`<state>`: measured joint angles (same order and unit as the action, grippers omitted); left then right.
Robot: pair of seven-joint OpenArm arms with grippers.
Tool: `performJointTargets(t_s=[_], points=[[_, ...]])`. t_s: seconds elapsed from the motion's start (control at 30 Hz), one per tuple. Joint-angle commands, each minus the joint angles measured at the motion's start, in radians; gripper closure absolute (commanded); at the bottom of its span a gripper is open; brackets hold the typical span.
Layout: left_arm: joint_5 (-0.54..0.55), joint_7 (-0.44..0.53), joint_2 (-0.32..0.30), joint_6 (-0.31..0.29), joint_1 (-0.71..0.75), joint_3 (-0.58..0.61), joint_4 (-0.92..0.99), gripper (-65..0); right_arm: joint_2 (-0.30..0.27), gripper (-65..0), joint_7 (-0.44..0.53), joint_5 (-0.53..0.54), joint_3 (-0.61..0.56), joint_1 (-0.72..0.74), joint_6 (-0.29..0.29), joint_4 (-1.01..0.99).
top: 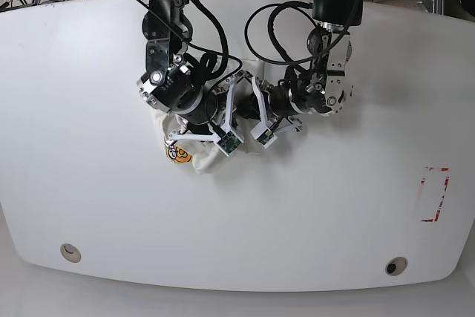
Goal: Fold the T-shirt properly
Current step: 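Bring both grippers together, folding the shirt strip into a bundle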
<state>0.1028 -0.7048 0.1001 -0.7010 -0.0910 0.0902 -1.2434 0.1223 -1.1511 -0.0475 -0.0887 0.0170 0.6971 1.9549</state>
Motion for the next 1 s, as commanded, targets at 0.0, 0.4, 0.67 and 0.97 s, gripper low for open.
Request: performJointTargets(t_s=[0.0,0.4,0.67,0.97], points=[[-0.179,-0.23,-0.006,0.003,0.047,0.007,0.05,0.0,0.007,-2.4,0.038,0.016,-0.012,0.018,0.001,0.013],[-0.179,-0.23,-0.006,0.003,0.047,0.007,0.05,0.0,0.007,-40.7,0.056,0.024,-0.029,0.014,-0.046,0.013],[-0.176,-0.229,-0.006,0.003,0.046,0.007,0.047,0.0,0.003,-53.9,0.07,0.024,-0.021,-0.005,-0.035,0.041],[-0.125,-0.229,0.011,0.003,0.023,-0.077,0.024,0.0,0.003,-50.9,0.124,0.031,0.083,-0.045,0.001,0.077]])
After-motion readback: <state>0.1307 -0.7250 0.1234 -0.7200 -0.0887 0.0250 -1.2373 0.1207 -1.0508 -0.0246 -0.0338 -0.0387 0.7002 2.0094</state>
